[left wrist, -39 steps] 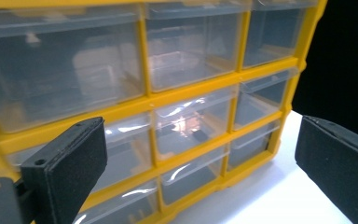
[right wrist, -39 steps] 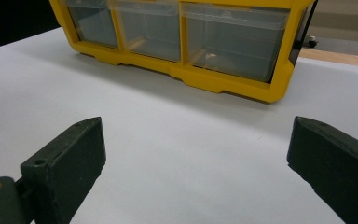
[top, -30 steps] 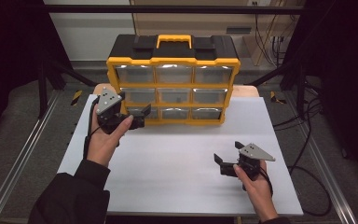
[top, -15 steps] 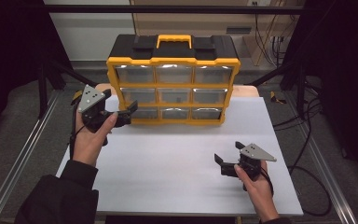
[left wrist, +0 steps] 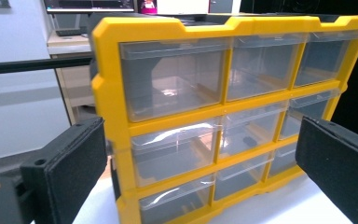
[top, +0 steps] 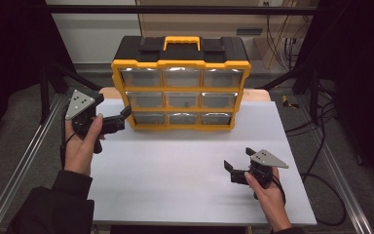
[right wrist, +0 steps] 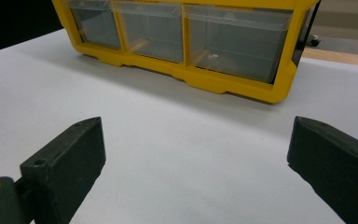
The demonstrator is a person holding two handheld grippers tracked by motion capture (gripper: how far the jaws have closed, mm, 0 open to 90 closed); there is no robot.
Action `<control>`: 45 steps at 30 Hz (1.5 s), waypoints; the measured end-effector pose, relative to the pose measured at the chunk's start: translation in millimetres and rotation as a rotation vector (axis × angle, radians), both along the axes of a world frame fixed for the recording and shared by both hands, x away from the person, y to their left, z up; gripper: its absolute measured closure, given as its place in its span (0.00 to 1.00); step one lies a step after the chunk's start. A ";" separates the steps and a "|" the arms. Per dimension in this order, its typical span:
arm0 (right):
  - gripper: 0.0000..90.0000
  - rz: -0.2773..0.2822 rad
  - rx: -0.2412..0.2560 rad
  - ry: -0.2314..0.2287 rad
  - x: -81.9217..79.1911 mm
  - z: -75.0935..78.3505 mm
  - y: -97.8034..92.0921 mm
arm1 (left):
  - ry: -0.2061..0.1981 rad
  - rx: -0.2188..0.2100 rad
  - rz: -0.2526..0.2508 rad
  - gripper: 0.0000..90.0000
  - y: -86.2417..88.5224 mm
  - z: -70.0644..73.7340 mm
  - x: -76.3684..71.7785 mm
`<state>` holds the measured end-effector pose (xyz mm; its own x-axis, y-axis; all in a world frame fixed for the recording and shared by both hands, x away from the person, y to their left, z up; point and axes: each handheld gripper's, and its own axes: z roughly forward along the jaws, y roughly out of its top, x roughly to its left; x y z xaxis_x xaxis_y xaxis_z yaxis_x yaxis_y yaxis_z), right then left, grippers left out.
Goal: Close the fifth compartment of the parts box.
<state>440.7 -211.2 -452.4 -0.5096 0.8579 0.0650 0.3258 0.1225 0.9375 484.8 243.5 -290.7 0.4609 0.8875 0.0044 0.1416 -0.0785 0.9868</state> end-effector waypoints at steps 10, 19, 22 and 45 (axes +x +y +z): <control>0.05 0.006 -0.002 -0.002 0.0 0.2 0.0 | -0.023 -0.014 0.012 0.02 21.7 -5.5 -5.6; 0.05 0.008 -0.004 0.001 0.6 -0.4 0.1 | -0.027 -0.040 0.013 0.03 36.3 -13.5 -7.5; 0.05 0.004 -0.005 0.002 0.5 -0.3 0.0 | -0.022 -0.051 0.024 0.03 41.3 -18.0 -9.8; 0.05 0.019 -0.013 -0.013 -3.8 1.5 2.2 | -0.088 -0.046 0.043 0.02 74.7 -9.5 -41.8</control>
<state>436.8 -209.0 -450.9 -0.5269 0.8486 0.0477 0.3113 0.1404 0.9399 443.1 318.2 -300.2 0.4218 0.9067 0.0018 0.0569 -0.0285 0.9980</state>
